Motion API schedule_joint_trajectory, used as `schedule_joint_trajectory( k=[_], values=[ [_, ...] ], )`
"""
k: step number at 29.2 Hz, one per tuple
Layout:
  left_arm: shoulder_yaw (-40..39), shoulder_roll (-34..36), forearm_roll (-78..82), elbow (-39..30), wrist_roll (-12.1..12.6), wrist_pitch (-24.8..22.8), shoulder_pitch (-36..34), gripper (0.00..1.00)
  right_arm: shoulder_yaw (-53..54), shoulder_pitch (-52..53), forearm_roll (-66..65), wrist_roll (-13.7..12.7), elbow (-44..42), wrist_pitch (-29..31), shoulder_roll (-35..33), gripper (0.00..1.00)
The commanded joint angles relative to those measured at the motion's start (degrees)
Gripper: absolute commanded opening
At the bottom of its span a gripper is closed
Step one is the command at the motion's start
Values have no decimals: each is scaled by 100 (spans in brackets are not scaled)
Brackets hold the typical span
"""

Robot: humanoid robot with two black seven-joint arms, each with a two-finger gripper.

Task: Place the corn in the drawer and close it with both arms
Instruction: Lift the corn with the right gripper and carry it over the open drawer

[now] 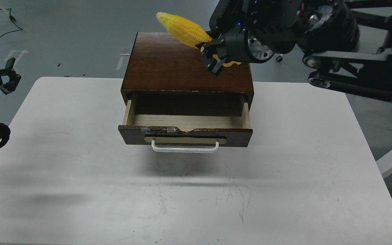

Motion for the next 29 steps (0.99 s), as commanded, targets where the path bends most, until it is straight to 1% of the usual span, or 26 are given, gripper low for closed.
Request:
schedule_joint_trajectory(
  k=[1,5,10,16,17,18,20,21,22,24,25,27,29],
  values=[
    [-13,87,0,107,14,0,-41,98,-272,-82,-529,30,20,-2,168,0],
    [-5,96,0,107,-12,0,-50,98,-360,-171,-636,48,38,-2,204,0],
    [-13,96,0,107,-30,0,-50,98,-483,-302,-653,48,38,-2,502,0],
    [-5,123,0,107,-13,0,-50,98,-492,-452,-644,48,38,-2,705,4],
    [-5,131,0,107,-13,0,-50,98,-492,-495,-644,48,38,-2,713,11],
    [-5,132,0,107,-13,0,-50,98,-492,-522,-644,48,38,-2,714,22],
    [-5,132,0,107,-13,0,-41,98,-492,-522,-644,47,38,-2,722,39],
    [-5,132,0,107,-13,0,-41,98,-492,-531,-644,56,38,-2,722,61],
    [-5,132,0,107,-13,0,-41,98,-492,-531,-636,65,38,-2,722,67],
    [-5,132,0,107,-13,0,-50,98,-492,-540,-636,109,38,7,722,71],
    [-5,132,0,107,-13,0,-50,98,-492,-540,-636,118,38,7,722,76],
    [-5,132,0,107,-4,0,-50,98,-492,-540,-627,118,38,7,722,77],
    [-5,132,0,107,-4,0,-50,98,-492,-549,-583,127,29,7,714,81]
  ],
)
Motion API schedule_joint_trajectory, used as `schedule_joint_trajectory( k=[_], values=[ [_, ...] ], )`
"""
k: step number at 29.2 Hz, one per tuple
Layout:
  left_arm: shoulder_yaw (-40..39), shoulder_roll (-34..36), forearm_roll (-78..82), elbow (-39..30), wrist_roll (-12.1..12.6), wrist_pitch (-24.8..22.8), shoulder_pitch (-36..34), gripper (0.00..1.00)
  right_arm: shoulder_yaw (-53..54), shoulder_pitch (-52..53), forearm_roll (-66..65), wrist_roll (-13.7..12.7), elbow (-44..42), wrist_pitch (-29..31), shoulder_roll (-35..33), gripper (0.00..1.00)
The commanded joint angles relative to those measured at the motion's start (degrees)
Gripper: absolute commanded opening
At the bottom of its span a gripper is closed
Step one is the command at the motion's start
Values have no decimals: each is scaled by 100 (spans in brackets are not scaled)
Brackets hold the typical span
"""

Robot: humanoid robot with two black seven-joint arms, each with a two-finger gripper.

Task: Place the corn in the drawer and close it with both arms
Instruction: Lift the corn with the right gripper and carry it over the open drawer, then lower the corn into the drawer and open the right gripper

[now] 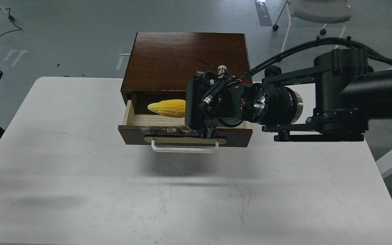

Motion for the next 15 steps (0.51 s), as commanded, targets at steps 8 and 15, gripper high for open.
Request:
schedule_joint_trajectory(
  k=[8,15],
  values=[
    [-9,0,0,0,-15,0,0,98,106,87,99,171,-52,-6,-44,85],
    [26,106,35,-18,20,0,-281,97,1370,105,950,216,-377,11,-220,95]
  ],
)
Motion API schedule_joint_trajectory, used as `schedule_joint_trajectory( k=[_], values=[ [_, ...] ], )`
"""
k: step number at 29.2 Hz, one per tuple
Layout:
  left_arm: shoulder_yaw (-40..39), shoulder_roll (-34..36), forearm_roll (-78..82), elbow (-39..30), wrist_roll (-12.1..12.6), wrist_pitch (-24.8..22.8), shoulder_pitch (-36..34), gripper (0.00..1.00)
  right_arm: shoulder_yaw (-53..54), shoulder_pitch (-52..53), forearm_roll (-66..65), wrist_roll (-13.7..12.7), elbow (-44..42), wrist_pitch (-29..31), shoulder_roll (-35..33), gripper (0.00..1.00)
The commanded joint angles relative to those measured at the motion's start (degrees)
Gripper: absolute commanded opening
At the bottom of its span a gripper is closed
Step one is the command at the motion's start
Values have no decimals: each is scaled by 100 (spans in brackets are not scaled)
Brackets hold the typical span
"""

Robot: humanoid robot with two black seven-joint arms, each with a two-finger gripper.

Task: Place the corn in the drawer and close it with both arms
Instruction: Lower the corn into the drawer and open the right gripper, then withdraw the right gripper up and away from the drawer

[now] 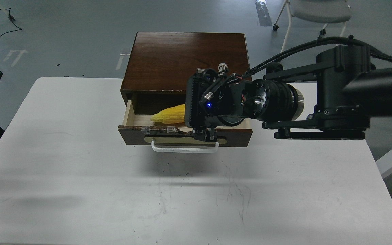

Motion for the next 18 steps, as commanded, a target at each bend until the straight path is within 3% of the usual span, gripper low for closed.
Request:
schedule_joint_trajectory(
  k=[1,4,7,10,11,12,13,14,15,18],
  values=[
    [38,95,34,-17,11,0,-241,96,761,17,780,0,-308,21,-121,96],
    [38,112,86,-35,3,0,-338,89,1286,18,1622,0,-895,21,-322,99],
    [38,112,315,-35,-24,0,-575,69,1806,-18,2554,0,-1380,21,-665,100],
    [38,95,753,-61,-85,0,-926,41,2149,-26,3695,-9,-1889,-32,-999,100],
    [29,86,894,-96,-164,0,-988,37,2211,-26,3926,-17,-1987,-32,-1087,100],
    [29,86,1174,-166,-328,0,-1111,25,2351,-35,4380,-17,-2153,-58,-1271,100],
    [29,77,1342,-210,-328,0,-1190,18,2413,-35,4620,-17,-2224,-67,-1368,100],
    [38,77,1718,-263,-328,0,-1356,5,2553,-44,5127,-17,-2355,-76,-1595,100],
    [47,77,2174,-290,-328,0,-1558,0,2641,-53,5611,-43,-2557,-67,-1772,100],
    [82,-62,3245,-386,-328,0,-2076,0,2616,-53,6385,-53,-3057,-67,-1992,100]
  ],
)
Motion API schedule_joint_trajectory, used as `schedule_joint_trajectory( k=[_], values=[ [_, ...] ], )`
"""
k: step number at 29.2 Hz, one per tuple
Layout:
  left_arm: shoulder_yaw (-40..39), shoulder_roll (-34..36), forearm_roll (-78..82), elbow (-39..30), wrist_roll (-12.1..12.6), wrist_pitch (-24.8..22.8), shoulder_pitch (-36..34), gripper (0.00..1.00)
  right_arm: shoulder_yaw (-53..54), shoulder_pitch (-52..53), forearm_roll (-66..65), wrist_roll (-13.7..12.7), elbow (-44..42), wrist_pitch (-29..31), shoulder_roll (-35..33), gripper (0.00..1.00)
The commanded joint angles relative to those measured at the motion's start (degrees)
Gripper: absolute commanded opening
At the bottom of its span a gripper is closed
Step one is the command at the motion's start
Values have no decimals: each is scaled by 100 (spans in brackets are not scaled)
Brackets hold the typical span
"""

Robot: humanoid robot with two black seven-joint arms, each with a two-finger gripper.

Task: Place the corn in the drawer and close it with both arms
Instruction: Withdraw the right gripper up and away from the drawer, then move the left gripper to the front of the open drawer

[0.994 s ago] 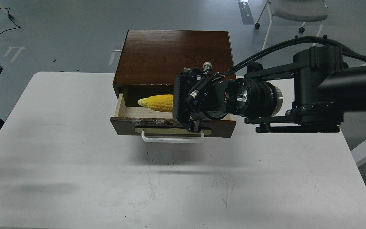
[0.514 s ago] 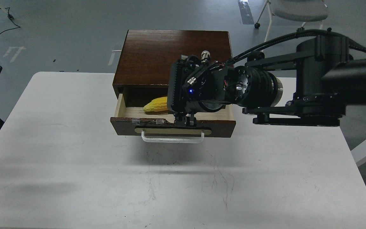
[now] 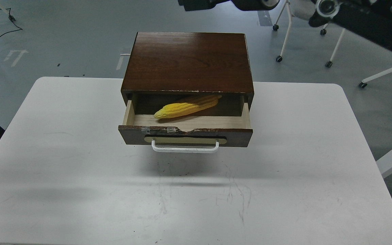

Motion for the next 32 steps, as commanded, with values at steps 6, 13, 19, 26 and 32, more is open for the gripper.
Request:
schedule_joint_trajectory(
  k=[6,13,19,26,32],
  values=[
    [39,-137,3172,-2523,-7,0,-755,0,110,-419,2267,-3,-1826,-7,-493,100],
    [48,531,5432,-5454,-7,0,-580,0,189,-1069,3762,-3,-2558,10,-695,100],
    [56,1094,6848,-7177,-7,0,-351,0,338,-2027,5450,93,-3085,72,-704,100],
    [978,1139,8954,-8093,-7,0,-219,0,1348,-3441,6910,427,-3121,63,-704,100],
    [1462,832,9879,-8093,-7,0,-157,0,1832,-4189,6911,602,-3095,72,-581,100]
  ],
)
